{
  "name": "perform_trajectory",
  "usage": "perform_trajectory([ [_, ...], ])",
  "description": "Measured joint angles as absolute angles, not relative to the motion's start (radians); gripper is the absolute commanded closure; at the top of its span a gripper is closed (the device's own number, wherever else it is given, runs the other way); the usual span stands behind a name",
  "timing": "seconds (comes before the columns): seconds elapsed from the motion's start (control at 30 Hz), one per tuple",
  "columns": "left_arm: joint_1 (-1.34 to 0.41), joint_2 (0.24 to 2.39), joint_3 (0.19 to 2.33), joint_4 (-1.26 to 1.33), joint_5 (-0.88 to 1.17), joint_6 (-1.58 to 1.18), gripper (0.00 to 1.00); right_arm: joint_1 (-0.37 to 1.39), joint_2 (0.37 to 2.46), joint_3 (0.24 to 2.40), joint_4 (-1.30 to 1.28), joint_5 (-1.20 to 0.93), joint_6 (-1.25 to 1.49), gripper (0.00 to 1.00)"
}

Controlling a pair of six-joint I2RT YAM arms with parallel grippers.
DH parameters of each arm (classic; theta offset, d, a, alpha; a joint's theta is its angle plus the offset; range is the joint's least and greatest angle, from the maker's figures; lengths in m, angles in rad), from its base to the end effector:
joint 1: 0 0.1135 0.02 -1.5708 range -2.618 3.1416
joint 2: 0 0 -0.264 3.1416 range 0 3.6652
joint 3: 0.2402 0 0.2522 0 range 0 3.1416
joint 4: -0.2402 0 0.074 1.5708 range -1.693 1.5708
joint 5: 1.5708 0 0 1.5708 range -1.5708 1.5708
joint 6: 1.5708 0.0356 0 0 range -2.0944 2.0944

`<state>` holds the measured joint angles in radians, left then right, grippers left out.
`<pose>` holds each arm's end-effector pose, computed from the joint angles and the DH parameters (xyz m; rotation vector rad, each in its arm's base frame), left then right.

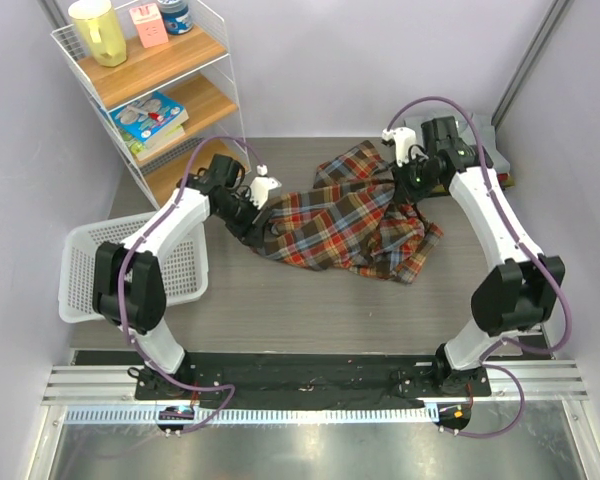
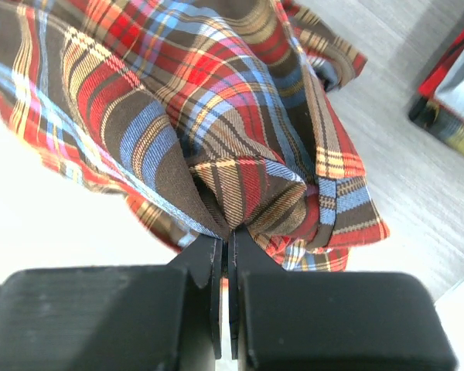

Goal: Fold and stack the long sleeve shirts
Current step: Flatten the shirt out

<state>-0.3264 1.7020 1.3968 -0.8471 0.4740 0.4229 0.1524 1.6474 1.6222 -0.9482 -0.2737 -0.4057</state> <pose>0.3255 -0.1273 0.2623 1.0921 2.4072 -0.6099 0.3420 0.0623 0.3410 -0.7924 2.3799 0.2449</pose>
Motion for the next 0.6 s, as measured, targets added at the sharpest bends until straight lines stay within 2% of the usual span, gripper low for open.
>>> perform_trajectory([
  [0.23,-0.353,1.779,1.339,-0.784,0.471,0.482,0.36,0.154,1.571,1.532,-0.969,-0.279,-0.413,0.99],
  [0.4,-0.413,1.858,1.317,-0.708,0.438,0.526,0.39,0.154,1.578,1.509,-0.973,-0.279,-0.413,0.99],
  [0.43,-0.423,1.870,1.312,-0.692,0.426,0.531,0.42,0.154,1.579,1.509,-0.973,-0.279,-0.413,0.98],
  [0.5,-0.443,1.888,1.298,-0.665,0.400,0.538,0.78,0.154,1.583,1.509,-0.973,-0.279,-0.413,0.97],
  [0.53,-0.452,1.892,1.289,-0.658,0.388,0.545,0.91,0.154,1.584,1.509,-0.973,-0.279,-0.413,0.96],
  [0.57,-0.459,1.893,1.279,-0.656,0.380,0.556,1.00,0.154,1.585,1.509,-0.973,-0.279,-0.413,0.93],
  [0.6,-0.466,1.892,1.271,-0.660,0.374,0.571,1.00,0.154,1.585,1.509,-0.973,-0.279,-0.413,0.91],
])
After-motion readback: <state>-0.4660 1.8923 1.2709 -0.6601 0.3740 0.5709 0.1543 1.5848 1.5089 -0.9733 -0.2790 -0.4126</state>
